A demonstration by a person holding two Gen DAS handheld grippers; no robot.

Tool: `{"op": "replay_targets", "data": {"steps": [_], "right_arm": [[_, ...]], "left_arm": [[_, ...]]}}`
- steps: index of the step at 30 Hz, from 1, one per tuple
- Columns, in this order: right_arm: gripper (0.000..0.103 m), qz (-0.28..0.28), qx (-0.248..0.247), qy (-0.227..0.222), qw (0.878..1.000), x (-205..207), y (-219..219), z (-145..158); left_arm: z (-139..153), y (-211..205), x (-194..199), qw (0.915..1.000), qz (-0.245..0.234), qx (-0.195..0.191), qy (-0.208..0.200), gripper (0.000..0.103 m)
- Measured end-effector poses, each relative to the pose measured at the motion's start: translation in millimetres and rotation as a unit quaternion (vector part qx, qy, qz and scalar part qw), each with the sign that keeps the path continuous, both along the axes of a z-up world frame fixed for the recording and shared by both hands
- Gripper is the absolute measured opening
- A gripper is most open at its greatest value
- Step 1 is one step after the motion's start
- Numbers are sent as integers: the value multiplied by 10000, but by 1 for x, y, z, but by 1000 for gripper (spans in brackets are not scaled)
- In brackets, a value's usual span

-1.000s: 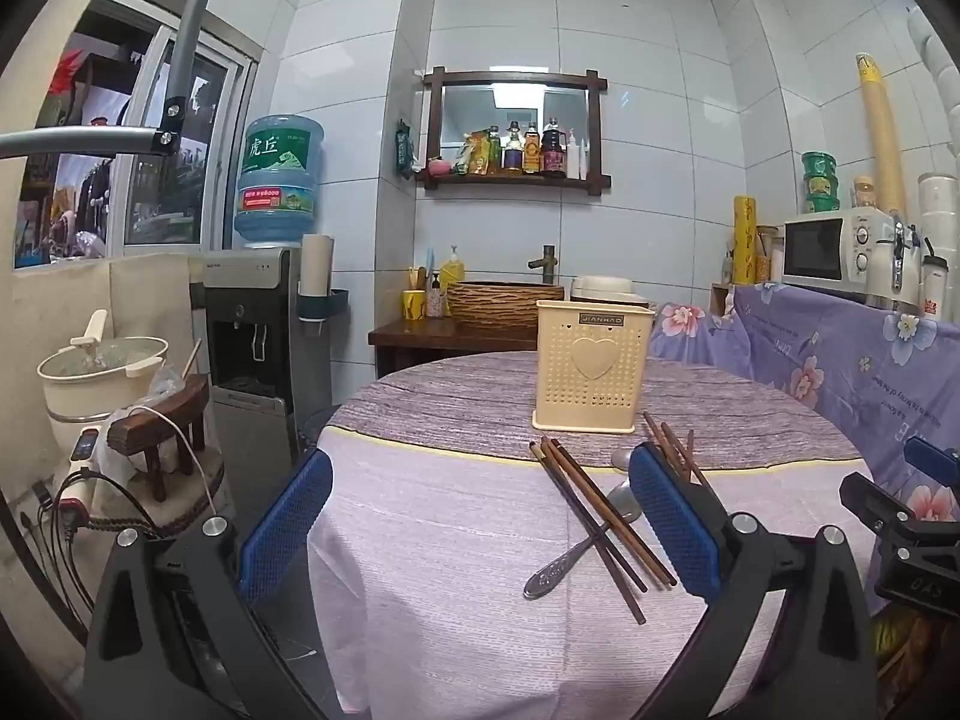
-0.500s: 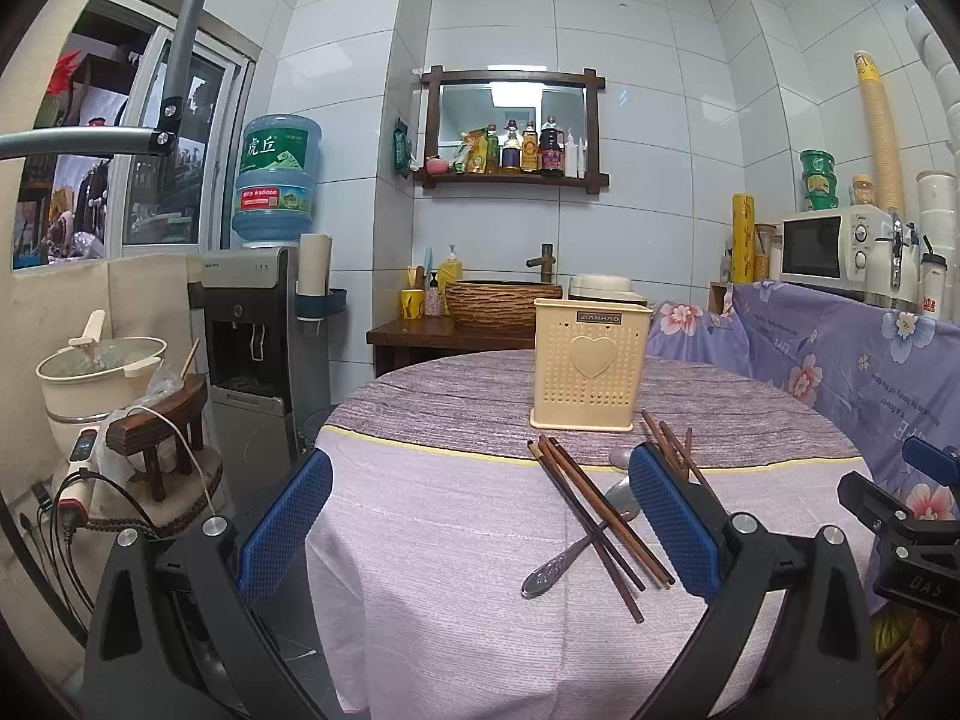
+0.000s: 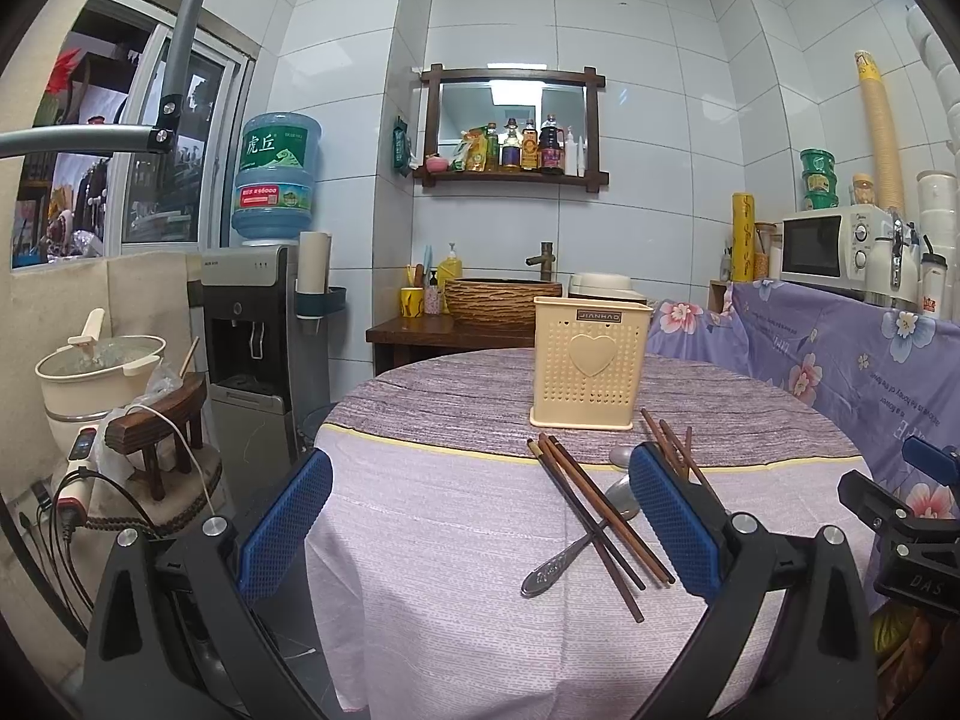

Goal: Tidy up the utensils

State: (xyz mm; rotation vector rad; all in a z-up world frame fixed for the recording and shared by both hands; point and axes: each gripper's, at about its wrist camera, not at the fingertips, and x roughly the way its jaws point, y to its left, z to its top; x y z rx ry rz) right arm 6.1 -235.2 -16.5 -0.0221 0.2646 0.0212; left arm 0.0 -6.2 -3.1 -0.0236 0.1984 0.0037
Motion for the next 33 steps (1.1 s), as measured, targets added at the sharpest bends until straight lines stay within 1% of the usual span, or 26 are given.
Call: {"op": "replay_targets", "data": {"steps": [33], "right_arm": [[98,7,11,36,10000,2,0,-2]], "left_arm": [[-3,-3,1,10000,7,0,36,98]]}}
